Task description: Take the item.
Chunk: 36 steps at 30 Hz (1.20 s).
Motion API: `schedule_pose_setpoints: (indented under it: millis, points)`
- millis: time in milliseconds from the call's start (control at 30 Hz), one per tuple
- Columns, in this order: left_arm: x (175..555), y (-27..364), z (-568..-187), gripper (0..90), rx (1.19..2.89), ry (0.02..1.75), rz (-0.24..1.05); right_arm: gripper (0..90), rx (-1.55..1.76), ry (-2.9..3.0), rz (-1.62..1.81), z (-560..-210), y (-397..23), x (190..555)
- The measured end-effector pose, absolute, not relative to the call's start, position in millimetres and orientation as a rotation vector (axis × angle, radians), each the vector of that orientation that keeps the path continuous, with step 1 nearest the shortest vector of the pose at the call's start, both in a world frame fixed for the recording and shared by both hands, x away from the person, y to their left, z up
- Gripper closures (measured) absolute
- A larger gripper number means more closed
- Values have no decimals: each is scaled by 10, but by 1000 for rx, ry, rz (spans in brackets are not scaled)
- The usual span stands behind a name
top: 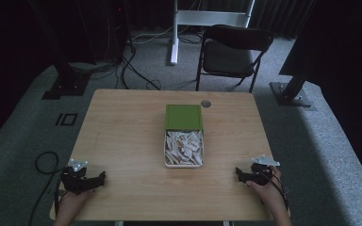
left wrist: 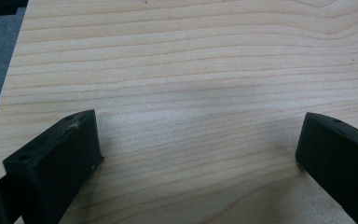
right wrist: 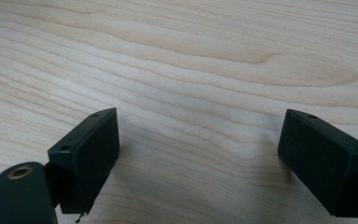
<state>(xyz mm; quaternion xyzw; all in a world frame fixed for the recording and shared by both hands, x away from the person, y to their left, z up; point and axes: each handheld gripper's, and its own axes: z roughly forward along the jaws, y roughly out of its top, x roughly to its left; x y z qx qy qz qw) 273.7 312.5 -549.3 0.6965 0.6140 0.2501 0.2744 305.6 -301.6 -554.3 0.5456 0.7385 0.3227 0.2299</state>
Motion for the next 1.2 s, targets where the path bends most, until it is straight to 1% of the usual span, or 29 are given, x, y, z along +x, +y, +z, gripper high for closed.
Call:
schedule_pose_setpoints:
  millis: [567,700,767,1067,1100,1200]
  points:
    - [2736,3126,-5492,7,1875,1651,672,124,1471,2063,903,-5543,-3052,3061]
    - [2737,3125,-5493,7,1872,1651,672,155,1477,2077,885,-5518,-3053,3062]
    - [2737,3124,-5493,7,1872,1651,672,156,1475,2089,875,-5501,-3054,3076]
    - [2736,3125,-5493,7,1874,1651,672,172,1394,2090,912,-5208,-2999,3122]
    - [2736,3125,-5493,7,1873,1651,672,188,1372,2093,933,-5117,-2972,3134]
    - [2736,3126,-5493,7,1874,1650,672,208,1344,2088,967,-4989,-2937,3161]
